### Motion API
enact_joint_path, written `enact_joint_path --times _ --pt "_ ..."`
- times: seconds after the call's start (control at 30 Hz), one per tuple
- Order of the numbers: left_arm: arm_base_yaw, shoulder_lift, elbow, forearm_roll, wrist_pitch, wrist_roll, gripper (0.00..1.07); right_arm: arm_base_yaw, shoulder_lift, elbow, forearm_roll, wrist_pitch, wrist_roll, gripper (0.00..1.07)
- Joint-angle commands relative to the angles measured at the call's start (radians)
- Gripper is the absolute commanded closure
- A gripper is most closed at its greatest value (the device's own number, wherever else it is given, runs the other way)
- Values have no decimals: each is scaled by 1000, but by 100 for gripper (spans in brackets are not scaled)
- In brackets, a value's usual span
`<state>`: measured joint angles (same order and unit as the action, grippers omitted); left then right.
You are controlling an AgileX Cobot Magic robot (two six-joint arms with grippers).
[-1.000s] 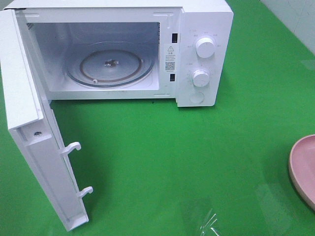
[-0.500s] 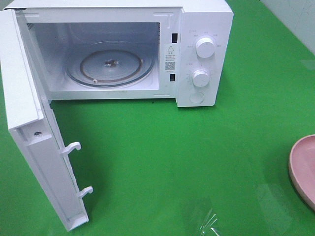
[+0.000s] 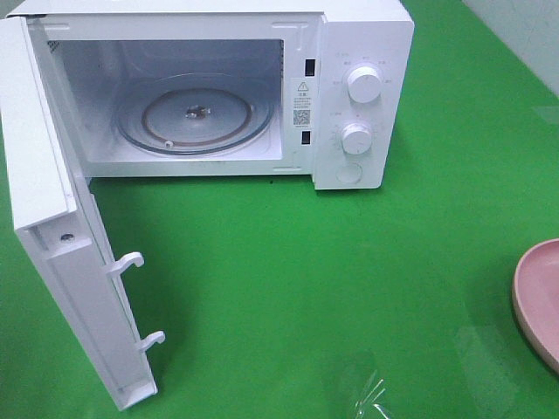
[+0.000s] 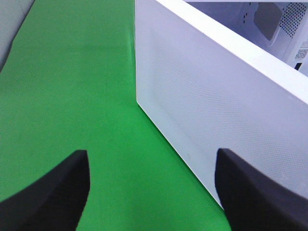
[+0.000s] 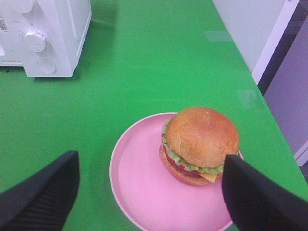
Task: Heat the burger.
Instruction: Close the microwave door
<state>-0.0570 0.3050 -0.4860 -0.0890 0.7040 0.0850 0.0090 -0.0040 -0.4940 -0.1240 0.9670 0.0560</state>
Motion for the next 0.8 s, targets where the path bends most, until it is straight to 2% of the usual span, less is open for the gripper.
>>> enact_joint_path --times 0.03,0.07,0.1,0.13,0.2,0.23,0.27,0.3,0.33,0.37,0.4,0.43,0.53,0.6,0.7,0.73,0.8 --pt "1 21 62 -11 -116 11 41 -5 -27 4 3 -8 -2 32" --pt "1 21 62 -11 -116 11 41 -5 -27 4 3 -8 -2 32" --pt "1 44 89 -11 -161 11 48 -5 -27 4 3 -8 -3 32" --pt "1 44 89 -11 -161 11 48 -5 -27 4 3 -8 -3 32" --pt "1 83 110 -12 -220 10 62 -5 -27 4 3 -8 -3 32" --pt "1 83 110 -12 -220 10 62 -5 -27 4 3 -8 -3 32" --pt "1 114 120 -12 -271 10 73 -5 -27 4 3 -8 -3 32" --pt "1 114 120 -12 -271 10 73 -5 -27 4 3 -8 -3 32" --pt "1 147 126 -12 -318 10 85 -5 -27 4 3 -8 -3 32" --pt "1 147 126 -12 -318 10 85 -5 -27 4 3 -8 -3 32" --pt "1 178 135 -12 -377 10 98 -5 -27 4 3 -8 -3 32" --pt "1 211 149 -12 -445 10 107 -5 -27 4 3 -8 -3 32" --pt "1 226 158 -11 -482 11 107 -5 -27 4 3 -8 -3 32" --pt "1 278 202 -11 -641 11 107 -5 -27 4 3 -8 -3 32" --pt "1 291 214 -11 -677 11 107 -5 -27 4 3 -8 -3 32" --pt "1 315 232 -11 -759 2 107 -5 -27 4 3 -8 -3 32" --pt "1 344 241 -11 -813 -15 107 -5 -27 4 3 -8 -3 32"
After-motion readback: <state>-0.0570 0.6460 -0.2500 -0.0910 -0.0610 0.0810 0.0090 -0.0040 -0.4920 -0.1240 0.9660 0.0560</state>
